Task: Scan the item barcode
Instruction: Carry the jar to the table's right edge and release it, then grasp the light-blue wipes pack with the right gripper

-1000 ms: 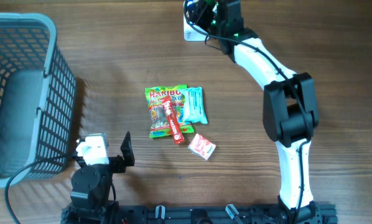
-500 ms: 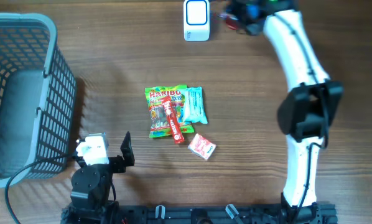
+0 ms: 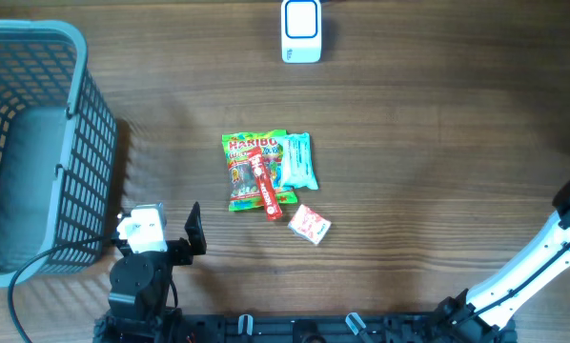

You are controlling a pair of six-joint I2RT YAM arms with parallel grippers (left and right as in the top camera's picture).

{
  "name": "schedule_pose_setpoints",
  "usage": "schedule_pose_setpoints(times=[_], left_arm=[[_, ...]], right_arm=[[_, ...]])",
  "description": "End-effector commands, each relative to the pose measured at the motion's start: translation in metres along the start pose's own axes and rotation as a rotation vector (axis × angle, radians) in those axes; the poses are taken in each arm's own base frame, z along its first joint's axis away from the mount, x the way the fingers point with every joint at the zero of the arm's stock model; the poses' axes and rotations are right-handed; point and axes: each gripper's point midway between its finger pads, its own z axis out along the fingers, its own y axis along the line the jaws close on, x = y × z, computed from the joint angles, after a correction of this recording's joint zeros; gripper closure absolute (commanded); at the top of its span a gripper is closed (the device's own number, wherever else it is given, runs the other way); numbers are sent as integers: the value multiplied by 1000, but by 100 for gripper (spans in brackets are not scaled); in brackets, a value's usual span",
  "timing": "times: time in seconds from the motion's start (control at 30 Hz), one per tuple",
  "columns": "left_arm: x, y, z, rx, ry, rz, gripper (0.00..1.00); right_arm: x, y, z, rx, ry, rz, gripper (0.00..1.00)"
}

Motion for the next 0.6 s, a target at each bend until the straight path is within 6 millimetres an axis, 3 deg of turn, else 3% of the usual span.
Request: schedule_pose_setpoints(times=[0.0,0.07,0.17,0.2,0.27,0.3,0.33,0.43,0.47,0.57], left_arm=[[1,4,1,-18,-4,-12,0],[1,4,1,-18,-3,-12,0],[1,4,1,-18,-4,-12,0],[1,4,1,-18,-3,-12,0],[1,4,1,-18,-3,-12,0],[1,4,1,-18,-3,-12,0],[1,4,1,-18,-3,-12,0],[3,4,1,-20,7,-10,0],[4,4,1,-20,11,-10,0],[13,6,0,-27,48,-4,0]], right_arm=[[-7,0,-10,-15,-26,-99,1],[-4,9,-29,-53,-28,-123,1],[8,47,-91,-218,-62,-168,0],[22,64,-132,-282,-95,-198,0],[63,87,-184,-345,-104,-260,0],[112,107,-214,-375,-87,-369,0],[150,121,-226,-387,-66,-453,0],[297,151,-241,-347,-1,-753,0],[361,153,-243,-329,0,-886,0],[466,140,-241,-302,16,-1118,0]])
